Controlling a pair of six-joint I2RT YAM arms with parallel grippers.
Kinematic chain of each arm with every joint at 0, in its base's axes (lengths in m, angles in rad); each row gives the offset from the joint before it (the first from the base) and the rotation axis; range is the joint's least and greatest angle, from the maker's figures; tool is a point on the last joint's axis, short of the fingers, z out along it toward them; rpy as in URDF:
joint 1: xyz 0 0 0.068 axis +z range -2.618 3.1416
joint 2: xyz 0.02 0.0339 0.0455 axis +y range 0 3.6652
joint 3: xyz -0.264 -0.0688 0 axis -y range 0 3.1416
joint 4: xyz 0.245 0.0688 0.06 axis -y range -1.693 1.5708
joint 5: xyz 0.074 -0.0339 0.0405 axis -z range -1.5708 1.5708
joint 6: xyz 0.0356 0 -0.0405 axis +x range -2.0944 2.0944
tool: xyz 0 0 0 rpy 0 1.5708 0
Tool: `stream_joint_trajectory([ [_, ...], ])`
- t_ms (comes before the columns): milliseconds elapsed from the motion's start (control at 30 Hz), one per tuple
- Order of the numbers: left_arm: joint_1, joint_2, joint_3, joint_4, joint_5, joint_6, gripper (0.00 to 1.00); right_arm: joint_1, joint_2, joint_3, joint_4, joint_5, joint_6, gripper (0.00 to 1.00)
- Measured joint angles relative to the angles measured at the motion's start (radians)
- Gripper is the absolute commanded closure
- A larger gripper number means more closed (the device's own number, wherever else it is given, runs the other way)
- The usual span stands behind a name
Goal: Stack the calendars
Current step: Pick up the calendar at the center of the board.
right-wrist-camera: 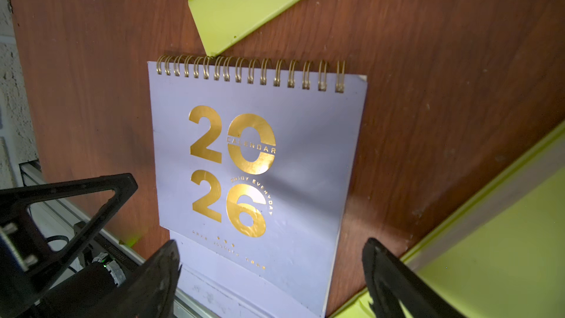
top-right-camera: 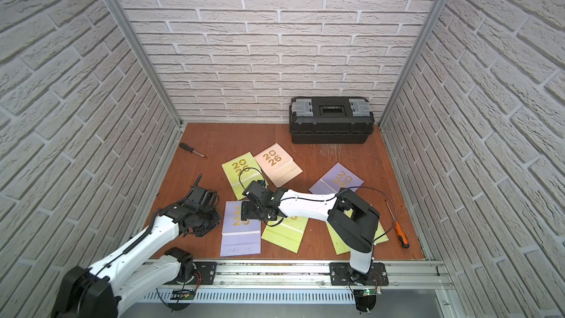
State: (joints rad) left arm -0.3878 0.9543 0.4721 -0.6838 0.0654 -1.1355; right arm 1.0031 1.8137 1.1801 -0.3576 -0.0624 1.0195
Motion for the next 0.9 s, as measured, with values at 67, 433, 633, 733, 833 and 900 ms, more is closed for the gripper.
stream_joint_trajectory([
  [67,0.001,0.012,-0.006,0.013,0.005,0.002,1.00,-0.001,0.002,0.000,0.000,-0.003,0.002,0.06],
  [433,0.002,0.048,-0.034,0.060,0.031,0.009,1.00,-0.005,0.030,0.000,0.026,-0.037,0.024,0.06],
  [633,0.002,0.069,-0.053,0.094,0.048,0.008,1.00,-0.005,0.040,-0.001,0.045,-0.056,0.036,0.06],
  [733,0.003,0.076,-0.055,0.115,0.060,0.008,1.00,-0.006,0.047,-0.006,0.048,-0.056,0.043,0.06],
  [833,0.006,0.083,-0.057,0.134,0.071,0.008,1.00,-0.006,0.047,-0.012,0.050,-0.062,0.047,0.06],
  [900,0.007,0.087,-0.058,0.143,0.079,0.008,1.00,-0.007,0.047,-0.013,0.054,-0.070,0.048,0.06],
])
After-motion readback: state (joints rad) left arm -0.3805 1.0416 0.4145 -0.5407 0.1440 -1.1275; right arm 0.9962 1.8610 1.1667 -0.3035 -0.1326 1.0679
